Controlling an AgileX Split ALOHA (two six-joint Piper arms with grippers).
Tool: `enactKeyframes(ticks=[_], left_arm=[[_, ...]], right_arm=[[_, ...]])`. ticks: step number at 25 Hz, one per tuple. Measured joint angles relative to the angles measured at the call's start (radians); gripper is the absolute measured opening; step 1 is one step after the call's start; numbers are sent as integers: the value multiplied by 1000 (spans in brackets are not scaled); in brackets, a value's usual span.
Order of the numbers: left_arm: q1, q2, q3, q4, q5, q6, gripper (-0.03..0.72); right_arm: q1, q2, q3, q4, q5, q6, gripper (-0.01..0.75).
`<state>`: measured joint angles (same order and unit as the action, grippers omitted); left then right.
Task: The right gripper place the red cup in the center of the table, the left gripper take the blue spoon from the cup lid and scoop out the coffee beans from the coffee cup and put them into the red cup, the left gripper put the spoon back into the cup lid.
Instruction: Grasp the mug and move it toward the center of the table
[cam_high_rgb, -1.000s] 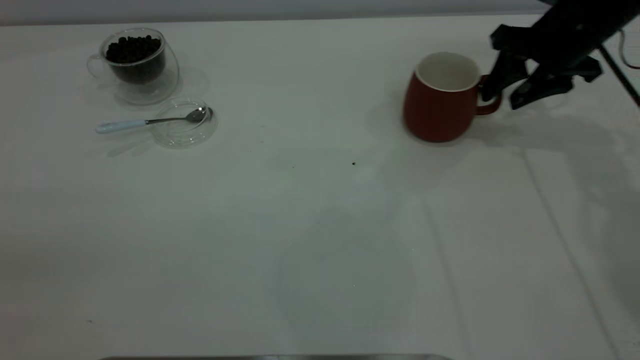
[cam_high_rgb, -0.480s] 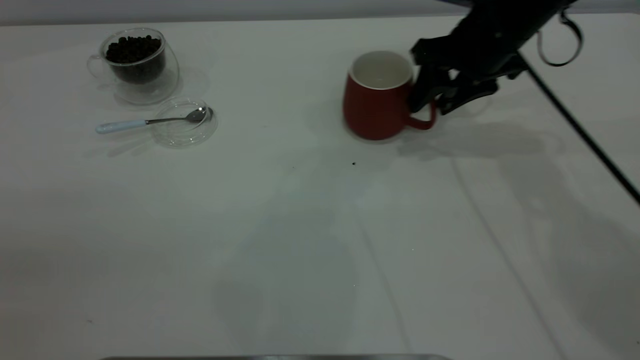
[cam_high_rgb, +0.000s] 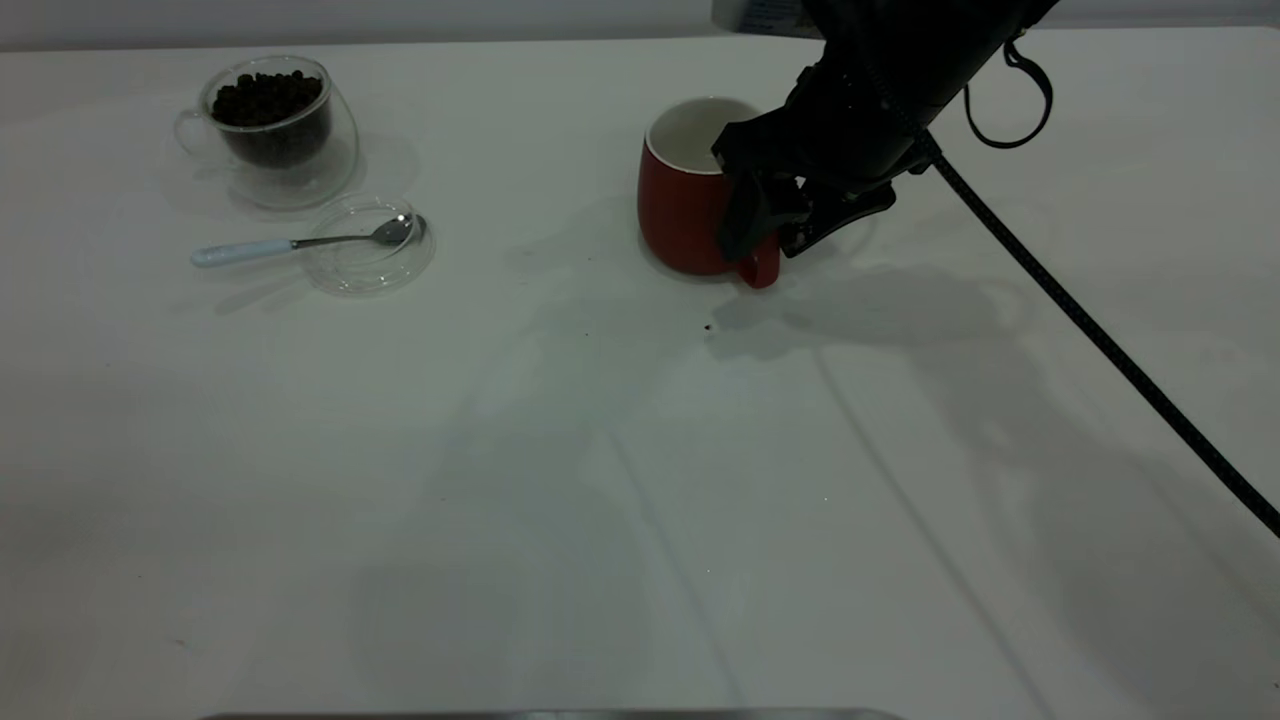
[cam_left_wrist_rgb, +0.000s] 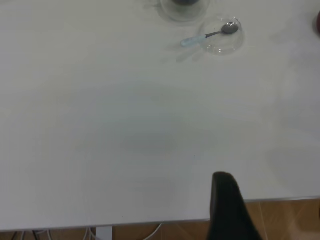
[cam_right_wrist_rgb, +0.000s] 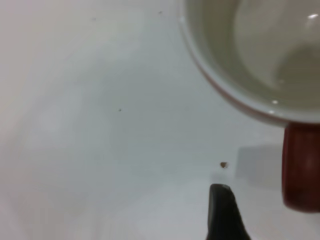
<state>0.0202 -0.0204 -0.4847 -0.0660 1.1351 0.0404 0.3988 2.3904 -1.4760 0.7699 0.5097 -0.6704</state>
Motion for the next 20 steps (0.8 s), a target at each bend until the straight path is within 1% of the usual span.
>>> enactKeyframes(ticks=[2,4,6,8,9,11,14,16,20], left_arm=[[0,0,0,0,0,0,487],[0,0,0,0,0,0,487],[0,0,0,0,0,0,487],[0,0,0,0,0,0,487],[0,0,0,0,0,0,487],[0,0,0,0,0,0,487],[0,0,0,0,0,0,487],[0,0,0,0,0,0,487],[0,0,0,0,0,1,487]], right_arm=[[-2,0,-1,-32,27,-4,494],[-11,-8,-1,-72,83,-4,494],[-31,-25,-1,-106,149,-4,491],[-58,-58,-1,-123,184,-3,485],[-77,-70,-1,-125,184,-3,483],[-118,-88,-1,-114,147,-3,482],[-161,-78,-1,-80,3,-3,482],[-170,-56,-11,-59,-70,-3,482],[-168,17,-77,-34,-97,-3,482]])
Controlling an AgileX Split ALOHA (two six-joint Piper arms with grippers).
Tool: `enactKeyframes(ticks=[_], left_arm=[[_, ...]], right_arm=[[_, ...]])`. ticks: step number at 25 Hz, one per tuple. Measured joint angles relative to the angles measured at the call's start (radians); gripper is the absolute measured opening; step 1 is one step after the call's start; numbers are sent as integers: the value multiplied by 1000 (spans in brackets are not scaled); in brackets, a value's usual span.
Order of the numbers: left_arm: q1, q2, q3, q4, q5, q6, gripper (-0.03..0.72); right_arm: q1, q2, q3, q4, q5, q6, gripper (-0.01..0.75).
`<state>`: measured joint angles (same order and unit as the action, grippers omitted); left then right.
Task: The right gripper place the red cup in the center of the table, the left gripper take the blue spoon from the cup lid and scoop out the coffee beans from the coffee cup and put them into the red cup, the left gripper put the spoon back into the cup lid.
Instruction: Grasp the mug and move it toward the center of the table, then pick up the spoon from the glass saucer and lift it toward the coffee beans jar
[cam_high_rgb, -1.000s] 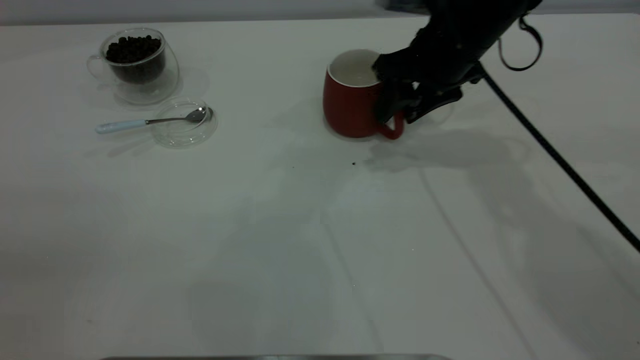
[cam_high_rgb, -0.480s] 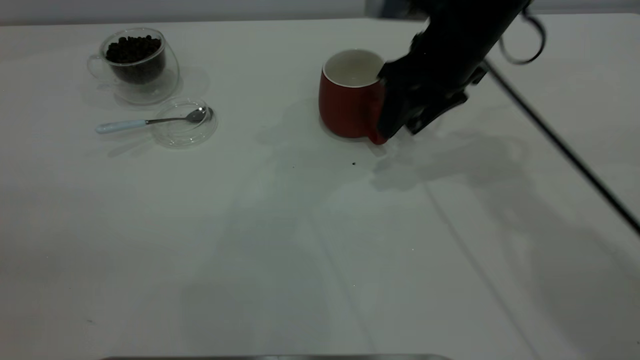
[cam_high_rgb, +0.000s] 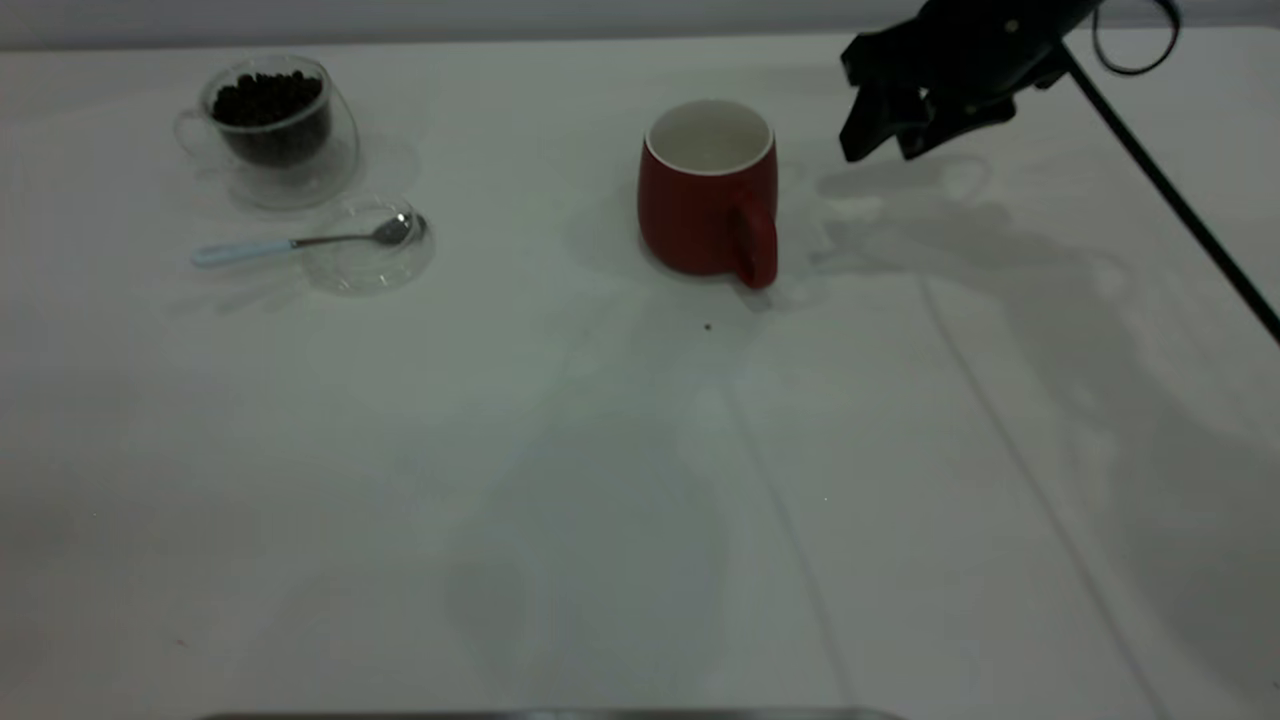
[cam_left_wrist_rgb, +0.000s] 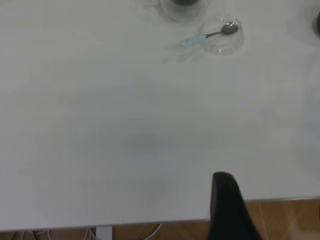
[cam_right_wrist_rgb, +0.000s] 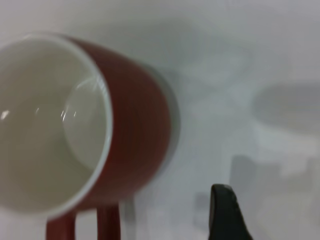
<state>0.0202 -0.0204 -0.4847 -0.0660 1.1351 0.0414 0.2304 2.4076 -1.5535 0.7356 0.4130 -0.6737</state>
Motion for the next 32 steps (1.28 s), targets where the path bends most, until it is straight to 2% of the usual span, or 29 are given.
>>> enactKeyframes(ticks=[6,16,23,27,32], left_arm=[[0,0,0,0,0,0,487],[0,0,0,0,0,0,487],[0,0,0,0,0,0,487],[0,0,0,0,0,0,487],[0,0,0,0,0,0,487]], right_arm=[[23,43,-47,39,18,0,482],[129,43,-51,98,28,0,480],[166,43,-51,96,51,-21,480],[149,41,-51,82,114,-26,480],[39,-40,-51,32,246,-26,480]])
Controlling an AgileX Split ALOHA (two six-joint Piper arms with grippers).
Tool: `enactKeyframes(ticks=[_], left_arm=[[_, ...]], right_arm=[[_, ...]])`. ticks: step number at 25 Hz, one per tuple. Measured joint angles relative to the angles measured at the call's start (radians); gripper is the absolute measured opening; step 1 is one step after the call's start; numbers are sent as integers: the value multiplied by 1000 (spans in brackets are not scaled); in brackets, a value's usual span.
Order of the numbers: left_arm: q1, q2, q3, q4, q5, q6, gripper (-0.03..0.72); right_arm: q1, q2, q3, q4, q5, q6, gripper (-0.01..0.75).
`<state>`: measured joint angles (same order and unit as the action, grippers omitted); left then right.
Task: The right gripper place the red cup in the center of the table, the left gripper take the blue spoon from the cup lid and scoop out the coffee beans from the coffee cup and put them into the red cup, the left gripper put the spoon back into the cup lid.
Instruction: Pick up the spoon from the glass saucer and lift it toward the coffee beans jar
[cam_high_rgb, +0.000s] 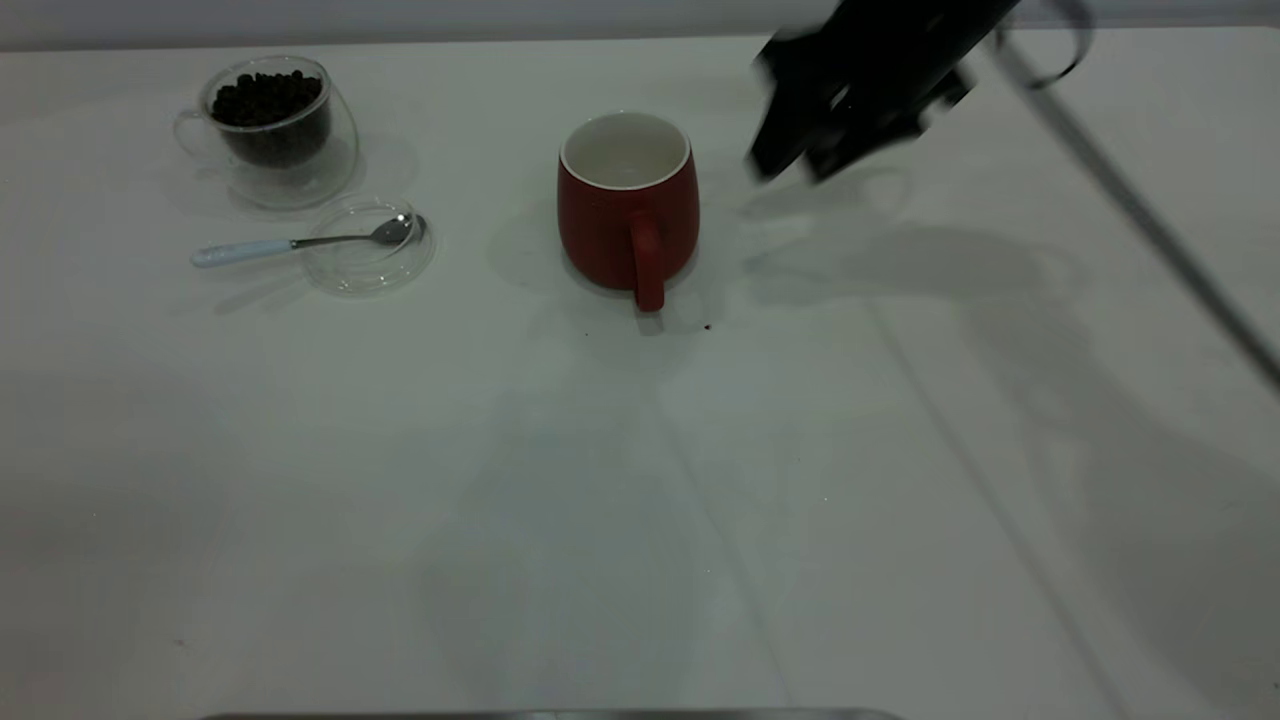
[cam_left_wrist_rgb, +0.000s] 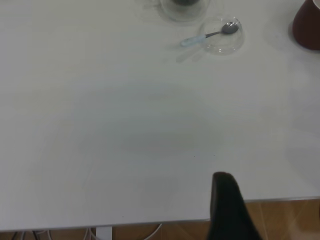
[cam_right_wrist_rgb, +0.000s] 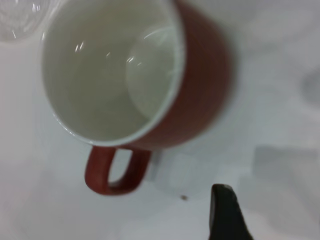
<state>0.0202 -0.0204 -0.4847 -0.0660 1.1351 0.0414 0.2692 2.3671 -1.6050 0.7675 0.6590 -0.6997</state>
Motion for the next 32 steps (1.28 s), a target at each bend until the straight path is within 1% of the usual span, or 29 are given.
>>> enactKeyframes(ticks=[2,7,11,14,17,20,21,26,32], left_arm=[[0,0,0,0,0,0,487],[0,0,0,0,0,-1,487],[0,0,0,0,0,-1,487],[0,0,0,0,0,-1,487],[0,0,0,0,0,-1,487],[0,0,0,0,0,-1,487],[0,0,0,0,0,-1,487],[0,0,0,0,0,-1,487],[0,0,0,0,0,-1,487]], right_arm=[[-42,-79,0,-30,61,0,480],[-99,-333,0,-131,211,48,480],[-116,-611,2,-299,290,198,480],[-116,-847,56,-437,326,330,480],[-116,-1107,183,-568,358,441,480],[-123,-1334,371,-679,415,527,480],[-138,-1403,425,-703,437,548,480],[-261,-1660,703,-760,478,574,480],[-272,-1950,1023,-752,456,579,479]])
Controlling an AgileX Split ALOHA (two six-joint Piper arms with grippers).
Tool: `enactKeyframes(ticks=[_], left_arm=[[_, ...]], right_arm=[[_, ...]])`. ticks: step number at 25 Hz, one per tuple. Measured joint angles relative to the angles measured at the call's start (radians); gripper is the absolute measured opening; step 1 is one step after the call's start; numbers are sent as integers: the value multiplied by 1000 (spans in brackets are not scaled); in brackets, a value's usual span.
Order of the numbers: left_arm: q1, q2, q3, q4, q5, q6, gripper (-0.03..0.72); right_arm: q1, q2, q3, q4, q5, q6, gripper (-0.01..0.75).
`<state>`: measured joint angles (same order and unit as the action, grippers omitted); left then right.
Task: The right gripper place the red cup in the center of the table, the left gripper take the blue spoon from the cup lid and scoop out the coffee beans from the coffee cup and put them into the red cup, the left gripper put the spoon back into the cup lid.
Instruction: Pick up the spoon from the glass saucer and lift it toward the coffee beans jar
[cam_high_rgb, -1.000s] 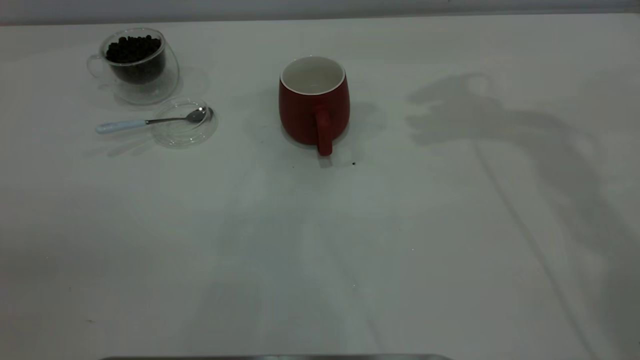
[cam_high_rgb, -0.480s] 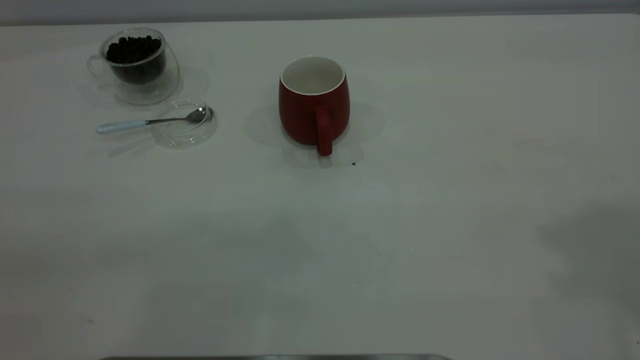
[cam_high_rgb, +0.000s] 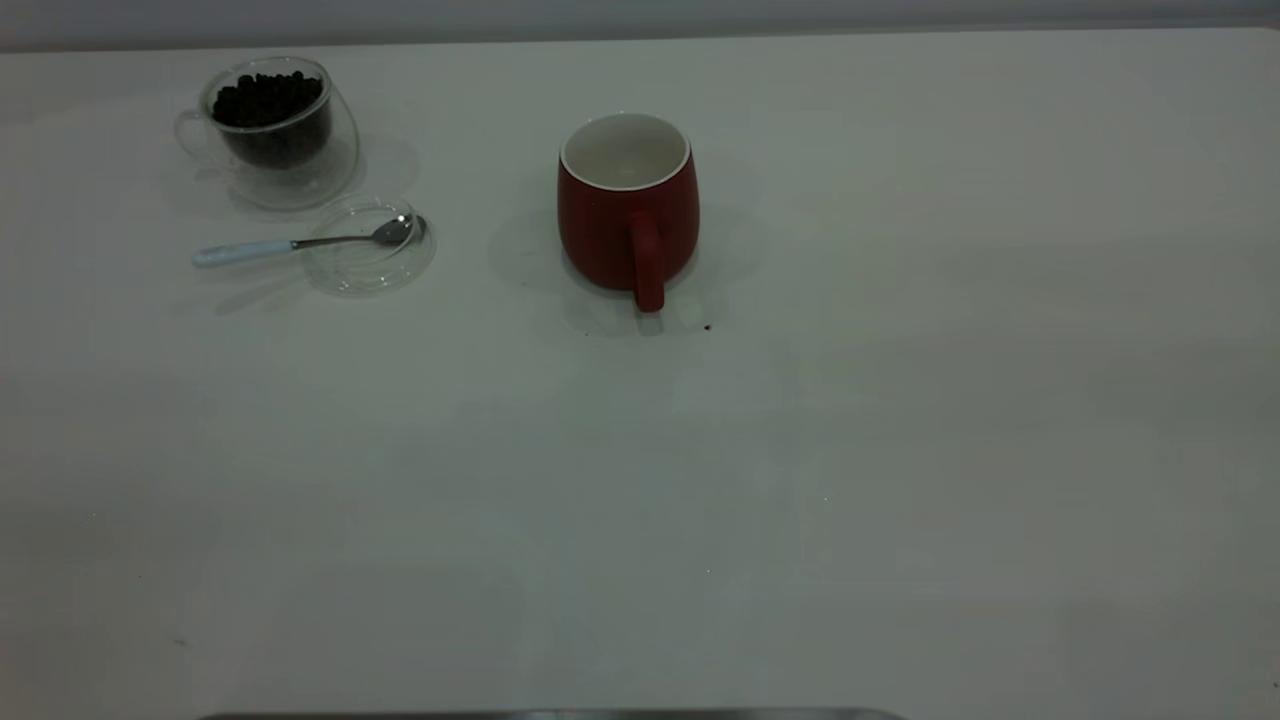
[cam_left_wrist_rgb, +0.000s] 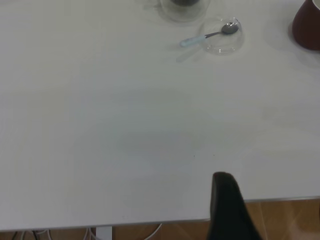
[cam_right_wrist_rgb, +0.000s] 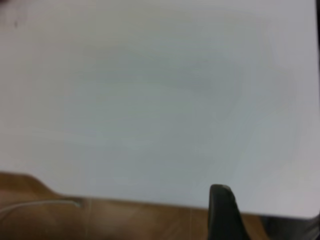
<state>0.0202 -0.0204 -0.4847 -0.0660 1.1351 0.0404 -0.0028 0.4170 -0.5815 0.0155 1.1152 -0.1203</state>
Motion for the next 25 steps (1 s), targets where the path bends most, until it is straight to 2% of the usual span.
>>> enactKeyframes(ticks=[2,4,16,25], left_arm=[[0,0,0,0,0,0,487],[0,0,0,0,0,1,487],[0,0,0,0,0,1,487],[0,0,0,0,0,1,487]], right_arm=[[0,-73,84,-1,1,7,479],[0,-122,107,-3,7,25,479],[-2,-429,113,-3,9,41,479],[-4,-433,113,-4,11,42,479]])
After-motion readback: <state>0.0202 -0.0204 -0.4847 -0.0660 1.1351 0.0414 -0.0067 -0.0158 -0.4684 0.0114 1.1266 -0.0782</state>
